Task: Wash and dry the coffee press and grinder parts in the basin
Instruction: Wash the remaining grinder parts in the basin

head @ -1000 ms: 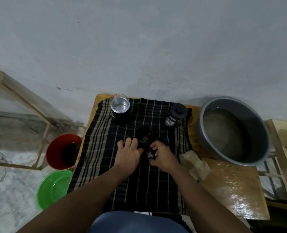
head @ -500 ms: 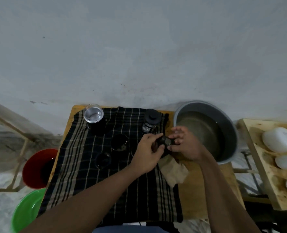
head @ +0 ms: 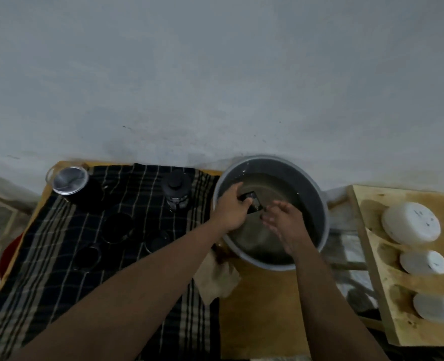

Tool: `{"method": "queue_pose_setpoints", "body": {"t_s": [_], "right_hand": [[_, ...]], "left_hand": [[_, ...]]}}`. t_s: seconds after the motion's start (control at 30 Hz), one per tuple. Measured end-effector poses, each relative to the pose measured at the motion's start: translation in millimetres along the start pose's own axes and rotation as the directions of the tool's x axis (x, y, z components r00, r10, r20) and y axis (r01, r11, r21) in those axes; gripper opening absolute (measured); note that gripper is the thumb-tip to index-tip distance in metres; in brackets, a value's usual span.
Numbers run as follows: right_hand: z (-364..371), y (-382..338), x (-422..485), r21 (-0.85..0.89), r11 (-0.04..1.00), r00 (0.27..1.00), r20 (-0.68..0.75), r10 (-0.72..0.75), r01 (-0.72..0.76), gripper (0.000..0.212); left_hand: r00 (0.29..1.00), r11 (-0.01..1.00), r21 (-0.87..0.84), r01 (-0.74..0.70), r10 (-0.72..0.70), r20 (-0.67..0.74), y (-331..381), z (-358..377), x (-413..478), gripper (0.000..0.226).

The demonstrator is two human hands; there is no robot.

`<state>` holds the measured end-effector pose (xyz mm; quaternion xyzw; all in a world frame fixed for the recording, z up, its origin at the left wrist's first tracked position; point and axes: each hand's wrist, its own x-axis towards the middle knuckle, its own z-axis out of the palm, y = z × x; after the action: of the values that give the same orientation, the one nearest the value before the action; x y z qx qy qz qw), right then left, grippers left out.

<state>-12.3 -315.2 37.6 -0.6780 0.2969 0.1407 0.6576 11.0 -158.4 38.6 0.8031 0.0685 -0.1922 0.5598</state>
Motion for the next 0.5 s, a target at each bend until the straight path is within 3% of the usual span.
{"method": "queue_pose_setpoints", "body": {"t_s": [0.03,0.1,0.2,0.37,0.5], "right_hand": [[-10,7,13,-0.015,0.997,0.997,-0.041,0.071,-0.072,0.014],[-22,20,34,-0.044,0.985,0.981,-0.11,0.16,-0.166,0.016],[-25,28,52,-0.097,0.977,0.973,-0.156,0.173,-0.189,0.021],[-15,18,53,-0.27,0.961,0.991,0.102,0.082,-0.052,0.018],[-28,19,56,-0.438,0.894,0.99,0.134,-0.042,0.097,0.018]], "left_hand": [[0.999,0.999,0.022,0.035,-0.035,0.004,2,10,6,0.056],[0.996,0.994,0.054,0.091,-0.09,-0.011,1,26,19,0.053],[0.98,0.972,0.126,0.201,-0.2,-0.015,-4,42,29,0.055],[0.945,0.94,0.098,0.326,-0.321,-0.064,-16,56,31,0.038],[0.945,0.942,0.074,0.328,-0.328,-0.017,-22,60,35,0.037]]}}
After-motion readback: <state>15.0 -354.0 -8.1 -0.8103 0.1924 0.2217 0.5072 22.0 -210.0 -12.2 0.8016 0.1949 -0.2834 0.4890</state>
